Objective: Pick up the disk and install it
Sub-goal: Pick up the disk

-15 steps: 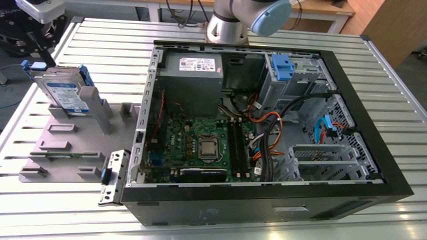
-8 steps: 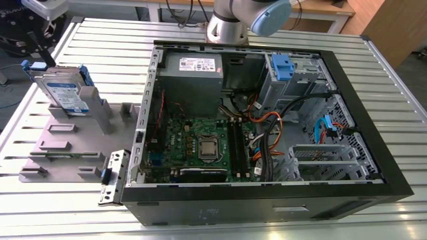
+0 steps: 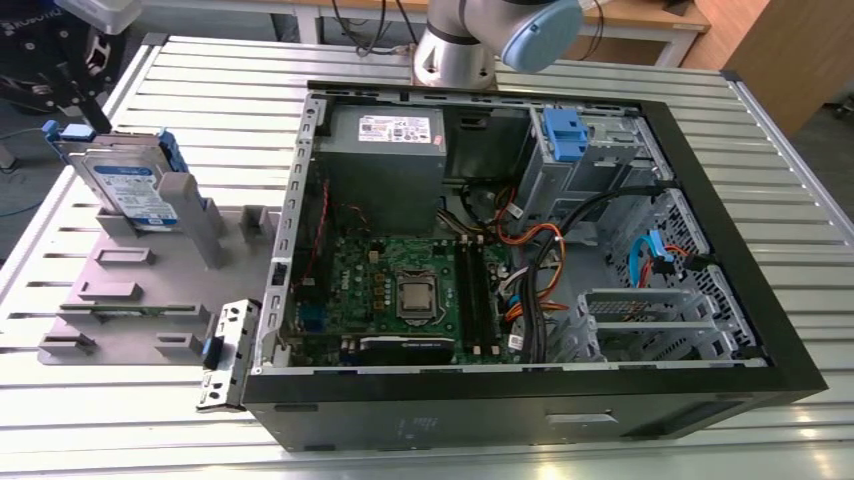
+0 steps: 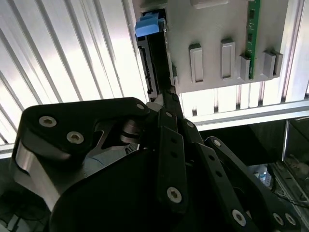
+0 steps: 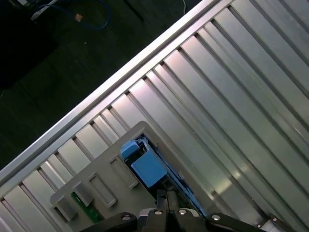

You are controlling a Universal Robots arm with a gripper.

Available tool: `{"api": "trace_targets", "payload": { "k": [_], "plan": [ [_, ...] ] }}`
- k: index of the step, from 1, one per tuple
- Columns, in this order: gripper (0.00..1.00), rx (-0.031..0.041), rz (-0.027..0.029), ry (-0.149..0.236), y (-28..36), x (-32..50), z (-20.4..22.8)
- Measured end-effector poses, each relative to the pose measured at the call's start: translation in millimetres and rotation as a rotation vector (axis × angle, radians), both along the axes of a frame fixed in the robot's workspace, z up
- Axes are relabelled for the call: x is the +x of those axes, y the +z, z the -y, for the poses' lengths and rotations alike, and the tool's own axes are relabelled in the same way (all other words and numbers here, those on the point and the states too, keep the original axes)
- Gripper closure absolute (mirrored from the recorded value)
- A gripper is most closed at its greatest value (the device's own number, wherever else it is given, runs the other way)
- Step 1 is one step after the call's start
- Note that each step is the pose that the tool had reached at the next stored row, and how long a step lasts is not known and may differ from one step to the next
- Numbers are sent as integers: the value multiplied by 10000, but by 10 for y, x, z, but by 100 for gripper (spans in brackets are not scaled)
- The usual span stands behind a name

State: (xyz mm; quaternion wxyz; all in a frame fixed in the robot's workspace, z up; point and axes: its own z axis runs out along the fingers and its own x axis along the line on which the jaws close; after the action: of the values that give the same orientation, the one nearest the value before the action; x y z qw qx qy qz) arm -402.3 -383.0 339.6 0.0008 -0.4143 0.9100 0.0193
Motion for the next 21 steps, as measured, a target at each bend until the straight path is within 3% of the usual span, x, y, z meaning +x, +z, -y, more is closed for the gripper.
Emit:
{"api": "trace_targets", "payload": {
  "k": [21],
  "plan": [
    [89,0,0,3177,-1,0,0]
  ]
}}
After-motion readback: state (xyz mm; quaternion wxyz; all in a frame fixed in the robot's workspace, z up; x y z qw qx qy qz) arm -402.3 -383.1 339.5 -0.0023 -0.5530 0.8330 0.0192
